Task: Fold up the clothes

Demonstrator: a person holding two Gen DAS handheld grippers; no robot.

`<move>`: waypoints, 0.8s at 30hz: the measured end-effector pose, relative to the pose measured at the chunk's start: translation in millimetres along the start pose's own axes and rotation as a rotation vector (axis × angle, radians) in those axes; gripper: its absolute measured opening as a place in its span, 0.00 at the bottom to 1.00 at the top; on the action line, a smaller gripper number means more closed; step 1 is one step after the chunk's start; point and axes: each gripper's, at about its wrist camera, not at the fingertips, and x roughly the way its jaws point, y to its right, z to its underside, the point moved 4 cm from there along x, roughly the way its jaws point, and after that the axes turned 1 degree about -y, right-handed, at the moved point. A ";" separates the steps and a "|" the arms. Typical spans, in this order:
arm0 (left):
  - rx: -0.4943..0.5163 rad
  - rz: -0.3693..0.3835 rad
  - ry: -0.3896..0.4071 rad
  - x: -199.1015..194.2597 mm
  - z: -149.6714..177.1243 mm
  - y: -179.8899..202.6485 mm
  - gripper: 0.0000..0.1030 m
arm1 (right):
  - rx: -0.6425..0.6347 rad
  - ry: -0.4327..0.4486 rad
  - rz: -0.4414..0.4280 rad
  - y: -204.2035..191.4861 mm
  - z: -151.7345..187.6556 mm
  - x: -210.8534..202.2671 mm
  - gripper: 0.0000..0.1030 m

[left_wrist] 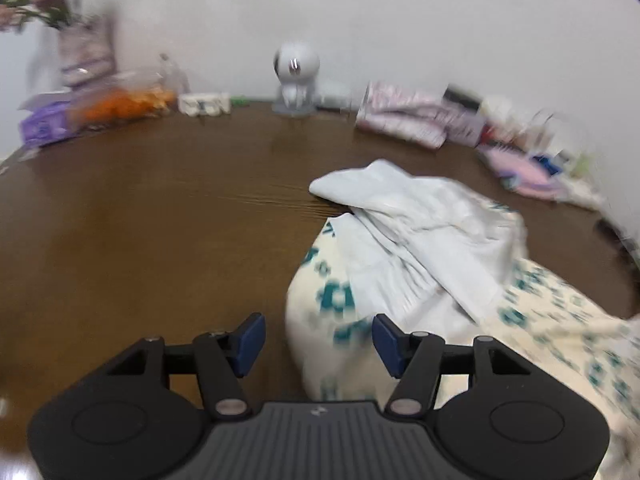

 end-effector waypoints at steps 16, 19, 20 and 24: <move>-0.161 -0.234 0.136 -83.5 74.4 -49.0 0.03 | 0.033 -0.002 0.034 4.4 -8.8 12.7 0.19; -0.063 -0.275 0.066 -111.0 100.6 -39.3 0.05 | 0.025 -0.007 0.039 5.6 -11.7 15.6 0.20; -0.052 -0.278 0.060 -115.5 104.3 -40.2 0.06 | 0.026 -0.007 0.038 6.9 -12.8 16.9 0.20; -0.080 -0.218 0.076 -107.5 93.6 -55.9 0.42 | 0.024 0.022 0.047 9.0 -20.2 12.2 0.21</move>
